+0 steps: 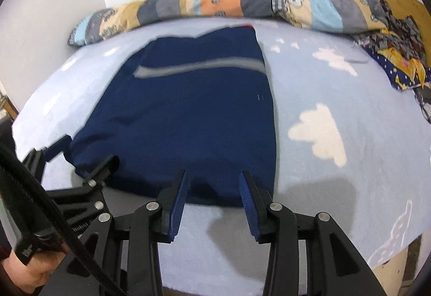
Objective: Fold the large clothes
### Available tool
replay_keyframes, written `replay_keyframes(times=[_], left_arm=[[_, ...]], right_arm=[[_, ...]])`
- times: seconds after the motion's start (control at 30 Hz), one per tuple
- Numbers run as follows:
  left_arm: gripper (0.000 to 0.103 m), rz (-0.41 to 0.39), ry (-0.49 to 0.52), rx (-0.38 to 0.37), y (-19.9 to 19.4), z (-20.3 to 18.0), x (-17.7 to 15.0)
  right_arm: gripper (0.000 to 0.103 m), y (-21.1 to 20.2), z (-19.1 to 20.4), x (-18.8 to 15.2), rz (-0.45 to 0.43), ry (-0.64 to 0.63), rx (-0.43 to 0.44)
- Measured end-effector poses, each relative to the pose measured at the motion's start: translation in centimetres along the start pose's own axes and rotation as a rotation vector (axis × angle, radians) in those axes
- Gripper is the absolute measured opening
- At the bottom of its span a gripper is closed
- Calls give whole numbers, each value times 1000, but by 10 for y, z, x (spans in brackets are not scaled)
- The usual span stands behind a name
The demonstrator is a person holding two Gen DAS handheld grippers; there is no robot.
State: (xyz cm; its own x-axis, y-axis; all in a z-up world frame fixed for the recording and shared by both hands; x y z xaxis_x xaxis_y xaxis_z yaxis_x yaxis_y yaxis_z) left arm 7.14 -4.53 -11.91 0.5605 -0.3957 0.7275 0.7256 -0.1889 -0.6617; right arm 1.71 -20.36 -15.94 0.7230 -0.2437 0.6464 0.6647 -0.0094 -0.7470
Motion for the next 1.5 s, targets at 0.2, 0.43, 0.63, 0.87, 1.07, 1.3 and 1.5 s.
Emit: replay_keyframes(times=[0.2, 0.43, 0.63, 0.87, 1.07, 1.3, 1.5], left_arm=[[103, 22, 7, -12, 7, -3, -4], [103, -39, -63, -44, -25, 17, 11], [103, -126, -156, -82, -78, 38, 30], [103, -84, -121, -22, -116, 37, 11], [103, -116, -61, -21, -137, 21, -2], [103, -164, -14, 85, -143, 17, 12], [103, -158, 65, 174, -142, 17, 16]], right_arm=[[46, 20, -2, -10, 32, -48, -57], [60, -4, 6, -3, -42, -26, 4], [85, -50, 7, 7, -229, -36, -34], [98, -83, 16, -6, -331, -20, -57], [102, -90, 20, -42, -312, -10, -57], [102, -93, 16, -34, -342, 13, -60], [102, -85, 24, -35, -323, -9, -65]])
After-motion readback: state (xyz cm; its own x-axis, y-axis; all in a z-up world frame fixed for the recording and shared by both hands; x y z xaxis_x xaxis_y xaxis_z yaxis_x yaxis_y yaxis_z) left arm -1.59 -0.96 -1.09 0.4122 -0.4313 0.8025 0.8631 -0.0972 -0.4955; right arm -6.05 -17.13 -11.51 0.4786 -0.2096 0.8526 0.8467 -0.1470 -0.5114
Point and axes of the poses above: each gripper's, at about its wrist camera, not at the fingertips, and y roughly the way its jaws point, z to its left, x to its top, the point moved 8 cm from there along y, roughly the way its jaws point, and after that the axes turned 7 degrees about y, right-handed, at the moved point
